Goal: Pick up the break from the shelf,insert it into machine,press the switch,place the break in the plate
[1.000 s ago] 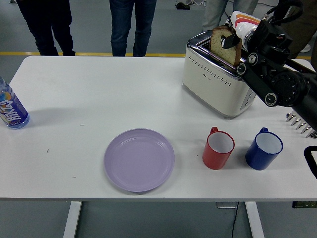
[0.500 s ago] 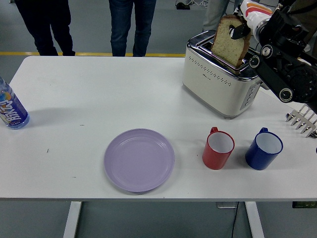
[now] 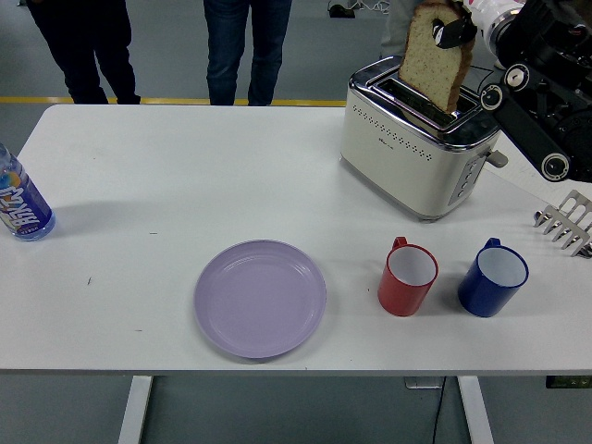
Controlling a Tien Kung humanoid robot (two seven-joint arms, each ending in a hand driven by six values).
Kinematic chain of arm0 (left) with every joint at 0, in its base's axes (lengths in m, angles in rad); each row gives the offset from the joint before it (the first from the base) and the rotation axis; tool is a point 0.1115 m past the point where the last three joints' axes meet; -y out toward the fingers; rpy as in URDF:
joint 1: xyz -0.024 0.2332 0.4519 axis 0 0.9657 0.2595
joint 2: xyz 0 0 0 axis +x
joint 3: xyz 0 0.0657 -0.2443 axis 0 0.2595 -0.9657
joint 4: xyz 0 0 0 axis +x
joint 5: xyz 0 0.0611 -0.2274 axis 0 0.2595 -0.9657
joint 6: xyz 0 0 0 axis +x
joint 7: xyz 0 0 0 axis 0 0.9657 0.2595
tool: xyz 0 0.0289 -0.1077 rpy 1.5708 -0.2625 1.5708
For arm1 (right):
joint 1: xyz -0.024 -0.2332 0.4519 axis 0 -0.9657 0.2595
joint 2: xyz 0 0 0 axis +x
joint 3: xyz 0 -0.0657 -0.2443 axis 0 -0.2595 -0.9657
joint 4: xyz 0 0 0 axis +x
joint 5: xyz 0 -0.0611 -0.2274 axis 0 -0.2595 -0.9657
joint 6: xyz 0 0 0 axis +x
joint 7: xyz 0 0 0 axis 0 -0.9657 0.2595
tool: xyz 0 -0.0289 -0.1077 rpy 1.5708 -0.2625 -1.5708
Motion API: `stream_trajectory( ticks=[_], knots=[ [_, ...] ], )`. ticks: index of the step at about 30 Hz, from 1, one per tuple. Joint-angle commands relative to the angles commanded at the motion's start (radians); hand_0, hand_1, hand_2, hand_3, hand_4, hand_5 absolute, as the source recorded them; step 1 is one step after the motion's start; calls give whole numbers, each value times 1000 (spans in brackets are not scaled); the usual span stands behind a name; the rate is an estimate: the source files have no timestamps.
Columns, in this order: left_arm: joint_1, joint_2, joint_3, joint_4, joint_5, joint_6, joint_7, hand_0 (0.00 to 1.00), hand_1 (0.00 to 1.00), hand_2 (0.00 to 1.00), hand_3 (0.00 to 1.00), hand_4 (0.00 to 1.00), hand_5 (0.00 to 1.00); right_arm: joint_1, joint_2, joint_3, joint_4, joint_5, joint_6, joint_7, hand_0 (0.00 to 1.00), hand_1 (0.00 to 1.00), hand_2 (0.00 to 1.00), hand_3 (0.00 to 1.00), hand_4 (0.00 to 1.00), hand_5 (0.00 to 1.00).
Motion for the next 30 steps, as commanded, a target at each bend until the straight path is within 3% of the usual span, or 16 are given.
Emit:
stream_trajectory(
  ticks=[13,30],
  knots=[
    [0,0,-1,0,-3,1,0,633,485,458,539,333,799,2,-27,15,79,19,25,-24,56,179,416,464,508,29],
    [6,-2,-10,0,7,0,1,633,485,458,538,332,799,-38,-85,29,303,122,64,-59,44,162,413,463,512,33]
  ],
)
